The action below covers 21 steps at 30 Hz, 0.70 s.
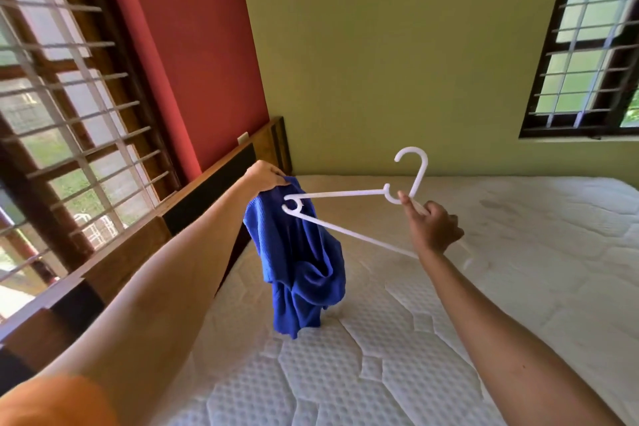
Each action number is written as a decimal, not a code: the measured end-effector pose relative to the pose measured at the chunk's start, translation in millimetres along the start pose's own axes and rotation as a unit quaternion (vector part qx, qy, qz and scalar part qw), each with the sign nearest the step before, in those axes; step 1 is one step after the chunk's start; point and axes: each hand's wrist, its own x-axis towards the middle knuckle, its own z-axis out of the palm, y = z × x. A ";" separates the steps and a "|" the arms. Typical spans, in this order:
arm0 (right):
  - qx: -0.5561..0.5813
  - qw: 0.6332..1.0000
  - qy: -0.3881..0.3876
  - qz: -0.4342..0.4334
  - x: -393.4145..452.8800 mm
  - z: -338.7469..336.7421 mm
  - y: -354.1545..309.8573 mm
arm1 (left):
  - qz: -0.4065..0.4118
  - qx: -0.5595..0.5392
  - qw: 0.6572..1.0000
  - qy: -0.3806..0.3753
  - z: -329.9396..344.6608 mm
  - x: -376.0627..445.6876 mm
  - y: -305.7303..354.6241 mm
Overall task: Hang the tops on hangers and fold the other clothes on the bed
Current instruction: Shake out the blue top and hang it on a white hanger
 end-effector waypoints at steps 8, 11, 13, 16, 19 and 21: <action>0.022 0.998 0.044 -0.028 -5.2 12.6 -16.4 | 0.045 0.071 0.995 0.051 -3.3 -6.7 7.9; 0.021 0.998 0.050 -0.045 -10.3 22.8 -38.7 | 0.069 0.105 0.991 0.051 6.0 -8.8 21.1; 0.024 0.997 0.057 -0.049 -11.2 26.0 -49.9 | 0.085 0.114 0.986 0.082 11.0 -10.9 29.8; 0.041 0.996 0.062 -0.054 -13.0 28.9 -58.6 | 0.109 0.111 0.982 0.103 13.5 -11.1 39.4; 0.066 0.997 0.028 -0.040 -18.8 32.1 -65.7 | 0.134 0.127 0.978 0.093 14.1 -12.0 48.3; 0.075 0.997 -0.015 -0.009 -21.8 34.7 -66.9 | 0.165 0.137 0.973 0.088 16.1 -14.2 54.4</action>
